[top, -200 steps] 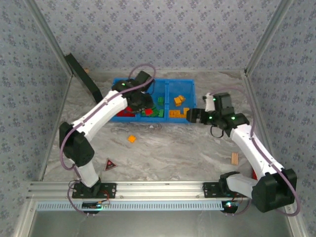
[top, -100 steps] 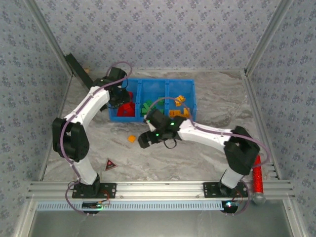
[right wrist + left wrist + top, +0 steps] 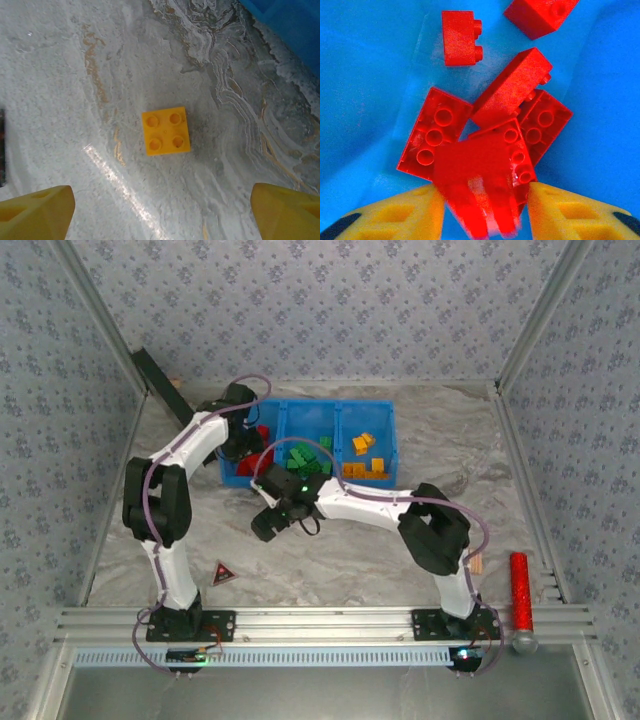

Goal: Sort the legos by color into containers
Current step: Place the lego on the lego, then pick up the lego from the center of the table.

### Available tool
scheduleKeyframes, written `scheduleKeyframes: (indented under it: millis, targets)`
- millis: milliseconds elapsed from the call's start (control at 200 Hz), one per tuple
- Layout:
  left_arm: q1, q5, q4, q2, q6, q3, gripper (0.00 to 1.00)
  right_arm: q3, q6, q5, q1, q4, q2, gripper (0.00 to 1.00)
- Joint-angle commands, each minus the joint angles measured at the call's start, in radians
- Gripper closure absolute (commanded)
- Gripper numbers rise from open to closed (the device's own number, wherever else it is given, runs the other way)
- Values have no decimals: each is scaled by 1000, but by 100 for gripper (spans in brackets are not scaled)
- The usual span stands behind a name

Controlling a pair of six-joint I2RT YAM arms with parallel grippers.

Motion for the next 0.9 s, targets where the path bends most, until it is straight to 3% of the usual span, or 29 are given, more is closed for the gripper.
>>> scheduleKeyframes:
  millis: [0, 260, 570, 895]
  targets:
    - [9, 21, 7, -7, 14, 59, 45, 65, -67, 49, 6, -30, 49, 7]
    - [27, 68, -13, -64, 6, 119, 38, 127, -104, 64, 13, -22, 141, 9]
    - [85, 113, -41, -231, 3, 123, 35, 189, -134, 79, 23, -34, 234, 21]
    - [185, 106, -90, -420, 54, 36, 33, 209, -139, 122, 22, -80, 282, 58]
